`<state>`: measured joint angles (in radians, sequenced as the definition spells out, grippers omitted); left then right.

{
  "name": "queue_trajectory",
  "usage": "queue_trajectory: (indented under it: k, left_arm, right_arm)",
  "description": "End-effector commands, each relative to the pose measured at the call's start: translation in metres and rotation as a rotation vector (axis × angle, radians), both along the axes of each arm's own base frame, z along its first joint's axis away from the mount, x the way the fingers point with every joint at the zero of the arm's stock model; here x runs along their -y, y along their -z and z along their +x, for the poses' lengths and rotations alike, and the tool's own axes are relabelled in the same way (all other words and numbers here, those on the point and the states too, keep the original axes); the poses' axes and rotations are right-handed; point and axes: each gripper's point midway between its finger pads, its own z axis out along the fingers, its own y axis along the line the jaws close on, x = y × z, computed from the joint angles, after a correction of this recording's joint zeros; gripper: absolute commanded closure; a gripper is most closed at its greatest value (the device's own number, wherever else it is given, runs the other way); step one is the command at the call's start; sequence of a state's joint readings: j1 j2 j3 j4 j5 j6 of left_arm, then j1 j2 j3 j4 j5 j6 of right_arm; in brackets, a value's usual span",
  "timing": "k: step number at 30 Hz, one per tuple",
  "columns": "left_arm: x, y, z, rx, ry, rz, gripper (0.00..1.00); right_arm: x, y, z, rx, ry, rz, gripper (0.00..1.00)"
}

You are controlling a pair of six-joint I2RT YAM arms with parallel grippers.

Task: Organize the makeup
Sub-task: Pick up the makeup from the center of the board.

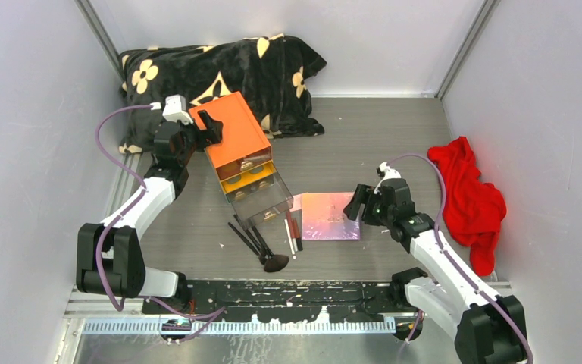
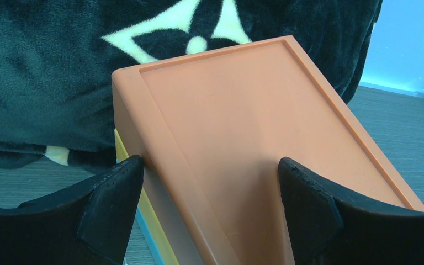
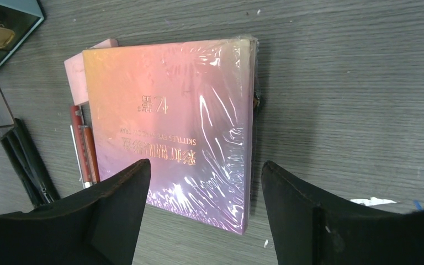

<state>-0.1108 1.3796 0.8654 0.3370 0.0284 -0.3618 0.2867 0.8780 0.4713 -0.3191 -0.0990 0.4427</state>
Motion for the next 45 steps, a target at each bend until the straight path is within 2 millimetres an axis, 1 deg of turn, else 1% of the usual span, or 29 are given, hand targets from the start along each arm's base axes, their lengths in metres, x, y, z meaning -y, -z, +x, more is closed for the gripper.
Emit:
queue_trajectory:
  k: [1,7,11,17,26,32,36,41,45]
  left_arm:
    - [-0.018,0.112,-0.042,-0.386,-0.013,0.135,0.12]
    - [-0.018,0.113,-0.042,-0.388,-0.012,0.135,0.12]
    - [-0.018,0.112,-0.042,-0.386,-0.013,0.135,0.12]
    - [-0.019,0.115,-0.042,-0.391,-0.013,0.139,0.12]
    - [-0.02,0.117,-0.041,-0.4,-0.016,0.152,0.12]
    - [-0.021,0.121,-0.041,-0.412,-0.019,0.164,0.12]
    - [-0.021,0.121,-0.04,-0.413,-0.018,0.167,0.12]
    - [-0.022,0.121,-0.04,-0.411,-0.02,0.166,0.12]
    - [-0.022,0.12,-0.04,-0.408,-0.022,0.168,0.12]
  right_arm:
    - [-0.012,-0.007,0.003,0.019,-0.068,0.061,0.23]
    - [-0.009,-0.004,0.002,0.008,-0.051,0.076,0.24]
    - [-0.008,0.005,0.002,-0.018,-0.032,0.096,0.25]
    - [-0.005,0.013,0.007,-0.029,-0.004,0.107,0.26]
    - [-0.003,0.024,0.017,-0.037,-0.011,0.136,0.3]
    - [-0.004,0.032,0.018,-0.05,-0.035,0.171,0.31]
    - [-0.009,0.037,0.015,-0.063,-0.06,0.198,0.33]
    - [-0.014,0.036,0.014,-0.051,-0.091,0.224,0.37]
    - [-0.014,0.035,0.014,-0.043,-0.101,0.218,0.37]
